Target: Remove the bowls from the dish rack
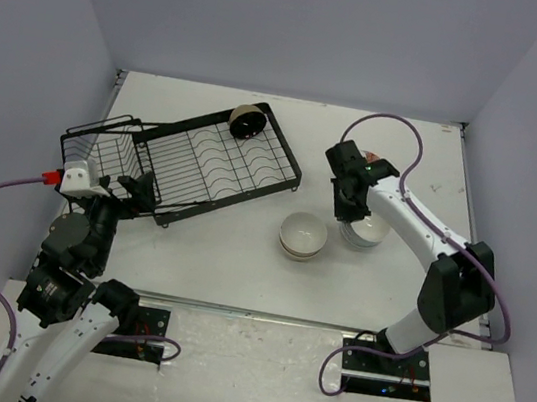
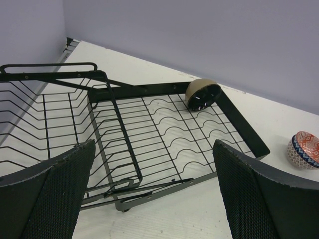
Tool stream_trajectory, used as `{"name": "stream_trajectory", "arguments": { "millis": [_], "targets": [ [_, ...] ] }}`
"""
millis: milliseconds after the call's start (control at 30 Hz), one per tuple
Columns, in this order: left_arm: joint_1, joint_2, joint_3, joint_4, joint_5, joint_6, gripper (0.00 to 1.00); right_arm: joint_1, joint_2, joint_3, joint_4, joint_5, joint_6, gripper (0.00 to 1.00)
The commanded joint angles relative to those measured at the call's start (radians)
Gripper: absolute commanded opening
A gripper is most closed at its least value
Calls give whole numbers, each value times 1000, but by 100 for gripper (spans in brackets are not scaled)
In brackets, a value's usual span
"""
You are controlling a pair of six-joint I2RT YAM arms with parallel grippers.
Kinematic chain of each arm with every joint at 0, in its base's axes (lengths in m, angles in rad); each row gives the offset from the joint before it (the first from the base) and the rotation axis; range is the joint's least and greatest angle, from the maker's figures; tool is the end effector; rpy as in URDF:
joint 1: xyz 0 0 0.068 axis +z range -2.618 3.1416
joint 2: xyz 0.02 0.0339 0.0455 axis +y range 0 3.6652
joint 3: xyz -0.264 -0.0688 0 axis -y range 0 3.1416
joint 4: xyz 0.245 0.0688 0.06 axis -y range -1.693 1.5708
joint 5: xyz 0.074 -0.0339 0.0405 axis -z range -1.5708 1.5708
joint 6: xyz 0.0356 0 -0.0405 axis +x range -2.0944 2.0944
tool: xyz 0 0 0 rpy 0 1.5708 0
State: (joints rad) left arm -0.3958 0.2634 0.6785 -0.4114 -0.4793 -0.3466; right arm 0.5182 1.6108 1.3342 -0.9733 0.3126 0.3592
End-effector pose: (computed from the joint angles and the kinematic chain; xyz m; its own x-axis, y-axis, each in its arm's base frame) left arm 0.0716 -0.0121 0.3363 0.0315 -0.3399 -0.9399 -0.0773 0.9368 -0.3413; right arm 0.2805 0.1473 0.2657 -0.9078 -0.1326 -0.3979 -0.0726 0.9841 -0.1623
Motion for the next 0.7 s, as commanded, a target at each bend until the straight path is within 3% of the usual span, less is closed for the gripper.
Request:
{"name": "stream_trajectory", "arguments": {
  "millis": [0, 367, 667],
  "targets": [
    [-5, 0, 4, 19, -5, 29, 100, 3, -19, -26, 7, -3, 7, 15],
    [-5, 7, 4, 20, -4, 29, 100, 3, 24, -20, 16, -3, 1, 16],
    [-3, 20, 6, 19, 1, 31, 100, 3, -15, 11, -8, 0, 1, 36]
  ]
}}
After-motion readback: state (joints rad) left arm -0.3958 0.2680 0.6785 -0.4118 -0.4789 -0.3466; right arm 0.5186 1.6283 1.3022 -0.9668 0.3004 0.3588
